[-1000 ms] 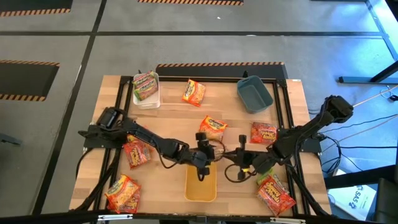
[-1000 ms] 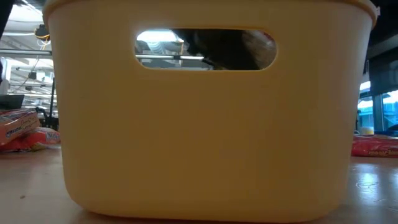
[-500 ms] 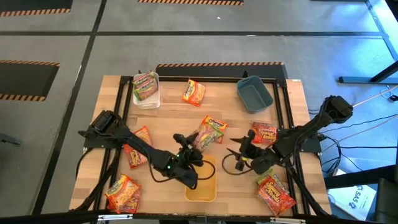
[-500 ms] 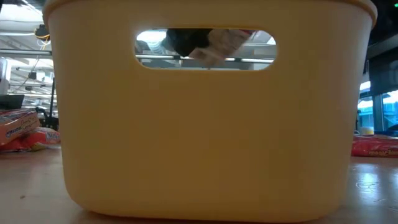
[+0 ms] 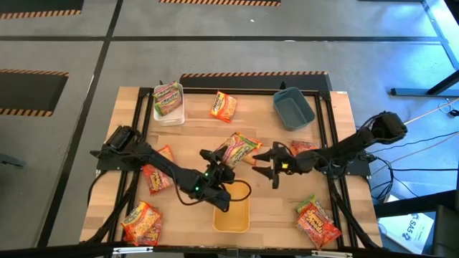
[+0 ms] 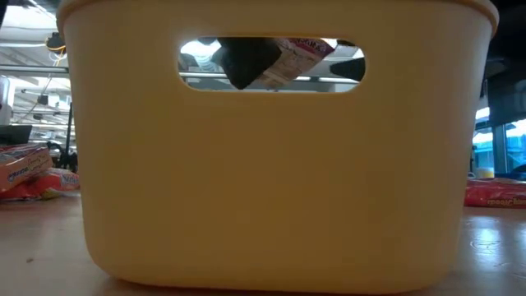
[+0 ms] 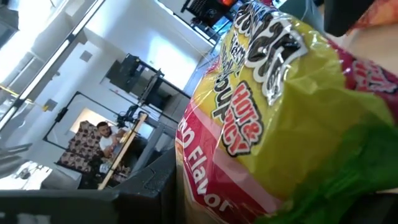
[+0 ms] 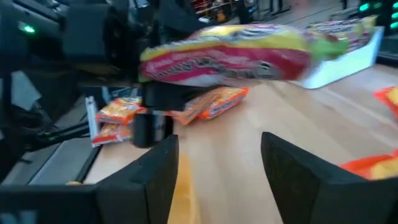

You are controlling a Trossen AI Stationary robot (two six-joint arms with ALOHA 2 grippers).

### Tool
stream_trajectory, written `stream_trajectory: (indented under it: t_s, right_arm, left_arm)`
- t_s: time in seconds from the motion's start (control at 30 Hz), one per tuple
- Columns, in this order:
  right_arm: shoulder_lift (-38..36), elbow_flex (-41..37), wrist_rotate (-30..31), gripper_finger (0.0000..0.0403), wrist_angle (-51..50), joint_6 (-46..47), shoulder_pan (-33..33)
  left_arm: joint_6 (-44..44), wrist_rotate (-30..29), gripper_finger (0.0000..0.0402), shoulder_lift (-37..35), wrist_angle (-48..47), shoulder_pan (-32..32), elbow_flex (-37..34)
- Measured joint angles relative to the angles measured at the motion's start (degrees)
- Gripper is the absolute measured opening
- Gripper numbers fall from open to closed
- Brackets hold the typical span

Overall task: Sort Maruchan noodles
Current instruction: Put the top green noodle pack into the white bin

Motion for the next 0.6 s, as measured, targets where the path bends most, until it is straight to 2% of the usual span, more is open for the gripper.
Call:
stream_trajectory:
  t_s: [0.1, 0.33, 0.47, 0.6]
  right_arm:
    - [0.0, 1.2, -1.2, 0.0249, -1.2, 0.7, -0.4]
    - [0.0, 3.2, 4.0, 0.0322, -3.3, 9.9, -0.5]
    - [0.0, 4.8, 3.8, 0.0340, -3.1, 12.0, -2.1]
    - [0.0, 7.3, 1.9, 0.0344, -3.1, 14.2, -4.9]
  left_arm:
    - [0.2, 0.0, 0.0168, 0.0, -0.4, 0.7, 0.0]
    - [3.1, -1.1, 0.0168, 0.0, -1.1, 1.1, 0.0]
    - [11.4, -4.8, 0.0168, 0.0, -1.0, 2.0, 0.0]
    - [16.4, -5.3, 0.0168, 0.0, -0.9, 3.8, 0.0]
